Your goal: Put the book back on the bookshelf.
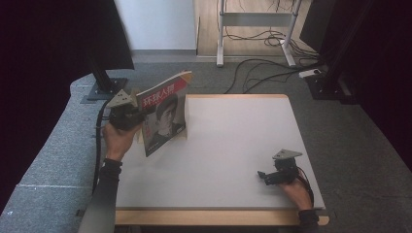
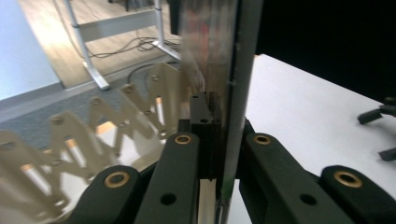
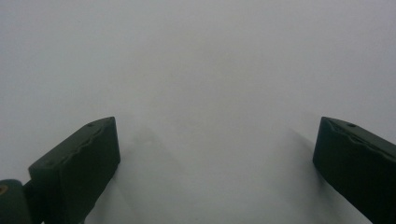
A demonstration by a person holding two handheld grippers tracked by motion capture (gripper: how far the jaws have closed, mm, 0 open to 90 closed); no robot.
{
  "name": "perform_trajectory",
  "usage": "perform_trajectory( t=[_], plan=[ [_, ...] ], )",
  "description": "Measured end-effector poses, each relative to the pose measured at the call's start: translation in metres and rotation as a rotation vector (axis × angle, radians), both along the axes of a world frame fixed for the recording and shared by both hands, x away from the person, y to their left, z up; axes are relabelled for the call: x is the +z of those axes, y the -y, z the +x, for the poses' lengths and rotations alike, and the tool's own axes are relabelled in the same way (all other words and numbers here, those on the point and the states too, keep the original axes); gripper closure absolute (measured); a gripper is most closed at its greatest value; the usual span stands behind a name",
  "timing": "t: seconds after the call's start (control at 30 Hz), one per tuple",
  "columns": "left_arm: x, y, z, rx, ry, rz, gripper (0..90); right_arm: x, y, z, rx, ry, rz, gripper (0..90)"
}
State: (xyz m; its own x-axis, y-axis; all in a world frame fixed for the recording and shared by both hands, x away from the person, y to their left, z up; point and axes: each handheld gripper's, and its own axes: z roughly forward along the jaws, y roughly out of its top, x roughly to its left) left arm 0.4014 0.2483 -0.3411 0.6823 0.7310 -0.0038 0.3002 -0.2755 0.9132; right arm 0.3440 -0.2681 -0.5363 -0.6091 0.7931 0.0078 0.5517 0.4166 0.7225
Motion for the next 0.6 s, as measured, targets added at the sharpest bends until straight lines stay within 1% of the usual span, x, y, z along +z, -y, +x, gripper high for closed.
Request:
perform_trajectory(
  t=[0.07,0.13,0.2,0.3,0.4,0.53,0.6],
  plan=[
    [-0.005,0.006,0.001,-0.016,-0.008,0.004,87.2,0.000,0.000,0.000,-0.001,-0.001,0.002,0.1],
    [-0.009,0.010,-0.001,-0.042,-0.011,-0.020,87.1,0.000,0.000,0.000,0.000,0.001,0.001,0.1],
    [-0.013,0.014,-0.002,-0.086,-0.023,-0.037,87.0,0.000,0.000,0.000,0.000,0.001,0.001,0.1],
    [-0.014,0.020,-0.005,-0.115,-0.027,-0.013,86.9,0.000,0.000,0.000,0.000,0.002,0.001,0.1],
    [-0.014,0.023,-0.007,-0.131,-0.038,0.012,86.7,0.000,0.000,0.000,0.000,0.004,0.000,0.2],
    [-0.017,0.026,-0.011,-0.139,-0.046,0.036,86.3,0.000,0.000,0.000,-0.003,0.001,0.001,0.2],
    [-0.022,0.026,-0.014,-0.143,-0.047,0.035,86.0,0.000,0.000,0.000,-0.002,0.001,0.001,0.2]
  ],
)
